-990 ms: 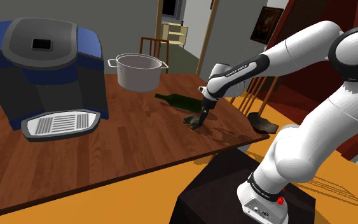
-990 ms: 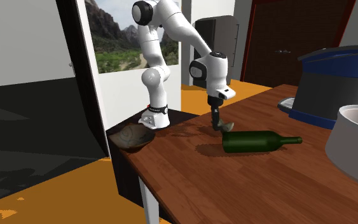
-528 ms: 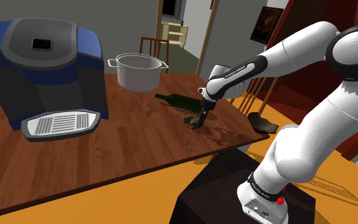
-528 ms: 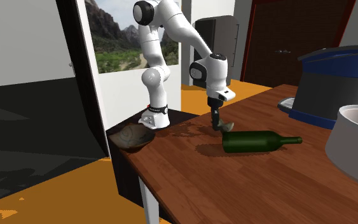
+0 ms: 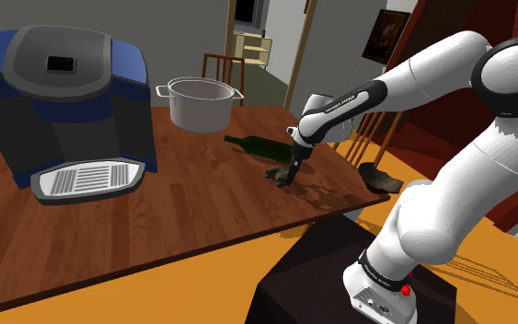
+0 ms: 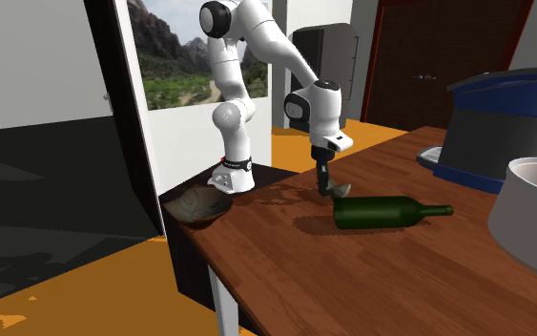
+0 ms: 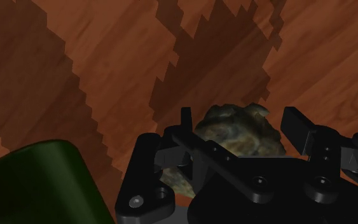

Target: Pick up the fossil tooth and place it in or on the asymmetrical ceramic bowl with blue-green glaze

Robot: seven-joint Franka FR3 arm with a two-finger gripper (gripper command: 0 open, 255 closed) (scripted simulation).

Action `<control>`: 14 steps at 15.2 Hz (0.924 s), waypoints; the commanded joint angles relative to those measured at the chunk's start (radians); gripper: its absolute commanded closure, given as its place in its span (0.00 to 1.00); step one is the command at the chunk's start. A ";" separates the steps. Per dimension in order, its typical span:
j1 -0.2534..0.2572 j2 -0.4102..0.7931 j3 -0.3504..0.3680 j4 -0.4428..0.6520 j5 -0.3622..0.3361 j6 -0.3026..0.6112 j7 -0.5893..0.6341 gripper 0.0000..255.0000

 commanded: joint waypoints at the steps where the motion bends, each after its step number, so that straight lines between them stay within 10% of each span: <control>1: 0.000 0.001 0.000 0.000 0.000 0.001 0.000 1.00; 14: -0.028 -0.130 0.029 0.054 -0.073 -0.172 0.071 1.00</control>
